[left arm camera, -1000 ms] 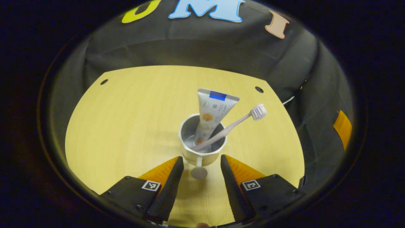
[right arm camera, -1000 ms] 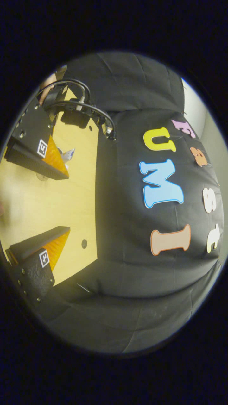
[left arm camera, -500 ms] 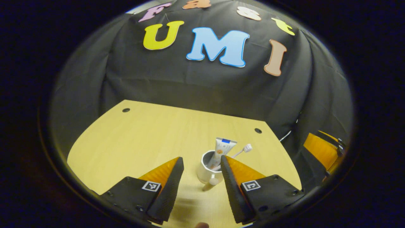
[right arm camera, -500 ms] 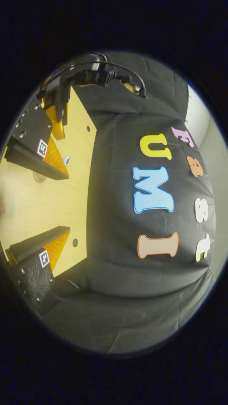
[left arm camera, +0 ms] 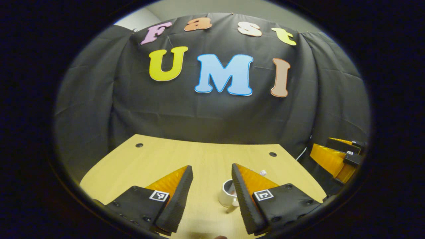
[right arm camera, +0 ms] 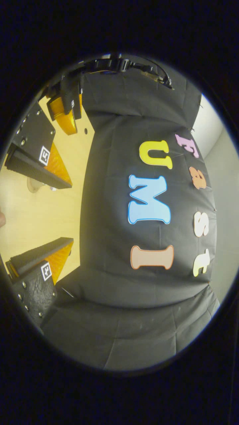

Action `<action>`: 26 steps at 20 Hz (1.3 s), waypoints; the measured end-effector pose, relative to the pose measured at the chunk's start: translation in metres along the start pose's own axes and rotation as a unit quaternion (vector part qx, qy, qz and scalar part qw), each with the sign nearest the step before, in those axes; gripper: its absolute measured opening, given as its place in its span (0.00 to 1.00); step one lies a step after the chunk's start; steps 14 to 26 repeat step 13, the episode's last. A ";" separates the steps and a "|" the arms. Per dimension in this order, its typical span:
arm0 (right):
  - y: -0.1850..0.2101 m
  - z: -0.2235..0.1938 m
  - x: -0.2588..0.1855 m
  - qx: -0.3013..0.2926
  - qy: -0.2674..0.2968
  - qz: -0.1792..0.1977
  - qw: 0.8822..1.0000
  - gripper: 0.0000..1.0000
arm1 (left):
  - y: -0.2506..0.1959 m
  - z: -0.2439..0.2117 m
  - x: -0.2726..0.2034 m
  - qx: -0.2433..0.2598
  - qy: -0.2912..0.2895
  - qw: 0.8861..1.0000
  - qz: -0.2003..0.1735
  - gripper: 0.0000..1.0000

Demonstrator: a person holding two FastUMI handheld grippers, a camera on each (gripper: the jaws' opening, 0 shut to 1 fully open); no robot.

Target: Put the toothbrush and toothpaste on the desktop into the cup, then pick up the cup and place it on the coaster on the desktop.

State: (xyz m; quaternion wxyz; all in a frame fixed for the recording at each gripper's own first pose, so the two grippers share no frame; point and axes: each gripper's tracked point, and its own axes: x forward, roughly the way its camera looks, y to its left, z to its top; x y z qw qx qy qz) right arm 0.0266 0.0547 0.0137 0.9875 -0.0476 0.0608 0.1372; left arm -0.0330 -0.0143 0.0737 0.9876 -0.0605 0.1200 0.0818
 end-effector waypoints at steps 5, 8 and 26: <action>0.005 0.005 -0.005 -0.007 -0.014 -0.016 1.000 0.90 | 0.003 0.019 -0.004 0.018 -0.030 0.999 -0.003 0.75; 0.009 0.008 -0.006 -0.010 -0.022 -0.021 1.000 0.89 | 0.006 0.029 -0.009 0.022 -0.045 0.999 -0.001 0.75; 0.010 0.010 -0.010 -0.013 -0.023 -0.033 0.999 0.87 | 0.001 0.038 -0.012 0.033 -0.062 0.997 -0.016 0.86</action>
